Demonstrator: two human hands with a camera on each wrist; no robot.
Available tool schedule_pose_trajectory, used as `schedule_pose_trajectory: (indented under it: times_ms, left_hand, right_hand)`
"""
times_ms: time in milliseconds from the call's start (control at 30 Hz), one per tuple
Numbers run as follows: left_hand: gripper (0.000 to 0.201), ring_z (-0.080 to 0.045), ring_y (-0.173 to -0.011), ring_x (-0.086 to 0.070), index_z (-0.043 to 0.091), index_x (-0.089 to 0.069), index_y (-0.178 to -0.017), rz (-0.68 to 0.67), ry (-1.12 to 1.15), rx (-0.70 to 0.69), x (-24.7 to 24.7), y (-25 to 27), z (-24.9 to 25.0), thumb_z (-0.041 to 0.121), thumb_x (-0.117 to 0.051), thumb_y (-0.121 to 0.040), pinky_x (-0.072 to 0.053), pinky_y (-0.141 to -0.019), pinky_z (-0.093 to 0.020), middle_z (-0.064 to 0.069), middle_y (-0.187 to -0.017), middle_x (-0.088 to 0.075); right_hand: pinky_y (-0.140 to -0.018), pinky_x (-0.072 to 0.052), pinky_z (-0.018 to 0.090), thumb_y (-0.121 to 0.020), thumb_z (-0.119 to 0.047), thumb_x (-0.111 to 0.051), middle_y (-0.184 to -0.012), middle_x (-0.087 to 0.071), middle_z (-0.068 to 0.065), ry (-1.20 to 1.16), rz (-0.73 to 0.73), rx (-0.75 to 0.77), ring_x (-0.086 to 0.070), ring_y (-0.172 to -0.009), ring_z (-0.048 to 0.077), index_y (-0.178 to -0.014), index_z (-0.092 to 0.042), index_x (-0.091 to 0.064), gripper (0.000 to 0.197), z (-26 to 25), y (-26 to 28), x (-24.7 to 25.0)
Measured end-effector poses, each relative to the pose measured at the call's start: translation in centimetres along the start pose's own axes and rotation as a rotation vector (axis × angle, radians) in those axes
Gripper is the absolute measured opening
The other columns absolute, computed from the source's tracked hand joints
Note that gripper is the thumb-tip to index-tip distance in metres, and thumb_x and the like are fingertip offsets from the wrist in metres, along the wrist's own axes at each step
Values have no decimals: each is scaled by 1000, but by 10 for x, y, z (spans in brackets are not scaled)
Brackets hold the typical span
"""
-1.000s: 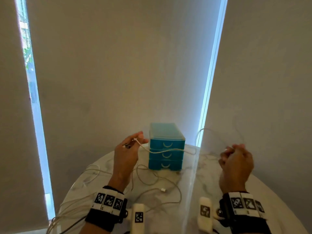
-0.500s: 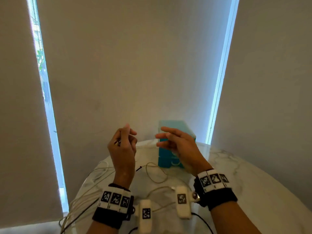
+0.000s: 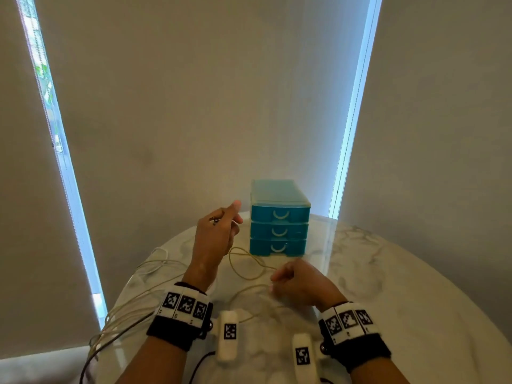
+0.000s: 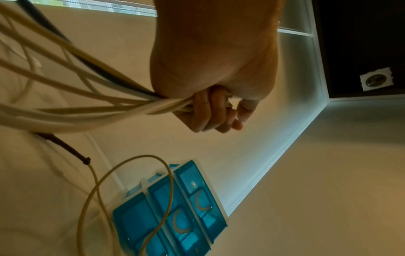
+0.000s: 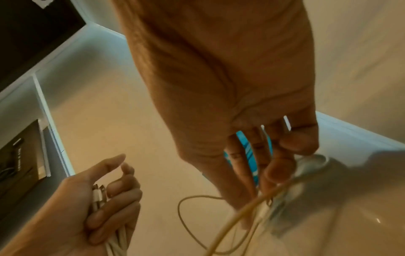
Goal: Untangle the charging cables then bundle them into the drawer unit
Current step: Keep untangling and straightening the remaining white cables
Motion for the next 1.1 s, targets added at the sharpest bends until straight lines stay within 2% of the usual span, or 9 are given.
schedule_pose_trajectory:
  times_ms: [100,233,367,467,567,667,833,967,1100]
  left_hand:
    - [55,-12,-49,-37,15,-74,-82,-122,-86,59,-12,3,-7,67,-65,-98,-30,-45,-24,-2,-63,-49]
    - [82,-9,-52,-40,7,-75,-96,-196,-157,87,-20,7,-12,84,-47,-94,-32,-46,-22,1,-66,-51]
    - [90,-9,-53,-40,10,-76,-98,-230,-171,116,-23,9,-12,91,-39,-90,-31,-47,-23,2,-67,-51]
    - [90,-9,-52,-40,10,-78,-96,-298,-207,104,-27,12,-10,91,-41,-88,-29,-46,-22,0,-70,-52]
    - [92,-9,-51,-36,9,-79,-95,-366,-212,117,-35,17,-12,91,-38,-88,-26,-46,-23,-5,-75,-50]
    - [101,-10,-51,-35,5,-77,-102,-368,-131,164,-37,16,-13,92,-28,-89,-24,-44,-23,-5,-76,-53]
    - [110,-13,-49,-34,8,-78,-101,-402,111,288,-31,9,-21,101,-22,-84,-17,-48,-25,-2,-74,-55]
    - [102,-13,-47,-39,10,-76,-92,-370,255,328,-38,12,-20,102,-32,-82,-24,-44,-22,-6,-75,-57]
    - [83,-23,-68,-54,21,-71,-91,-343,142,272,-48,24,-14,101,-56,-73,-40,-60,-30,-6,-84,-67]
  right_hand:
    - [-93,-53,24,-83,-32,-89,-101,-76,-16,36,-8,12,-68,-98,3,-101,-31,-83,19,8,-2,-6]
    - [-92,-57,26,-94,-33,-80,-103,-76,-13,-103,58,146,-70,-98,3,-99,-34,-80,6,0,9,3]
    - [-78,-61,26,-96,-17,-80,-111,-78,-5,-582,211,321,-74,-95,18,-110,-26,-81,17,-15,37,39]
    - [-84,-62,28,-95,-12,-74,-117,-79,9,-1116,151,389,-74,-102,21,-122,-14,-80,27,-17,54,55]
    - [-100,-62,34,-102,-12,-65,-126,-76,14,-1544,66,377,-74,-117,24,-132,-11,-69,31,-14,58,57]
    - [-97,-63,33,-101,-10,-65,-132,-72,22,-1780,6,289,-77,-108,22,-118,-7,-66,17,-11,53,48]
    - [-86,-58,33,-105,-9,-63,-107,-76,7,-1411,17,145,-72,-92,16,-136,-9,-68,31,-16,43,13]
    - [-83,-60,27,-104,-12,-68,-111,-81,-2,-1116,223,255,-76,-100,14,-124,-21,-79,25,-29,50,-1]
    - [-85,-63,24,-97,-10,-76,-104,-81,0,-1001,370,377,-78,-101,14,-121,-22,-78,26,-40,63,-3]
Point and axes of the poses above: each hand's wrist, its own y-axis away from the middle knuckle, its own x-axis out of the back of the hand, z = x × y, the point moved 4 cm from there along -y, towards the middle knuckle
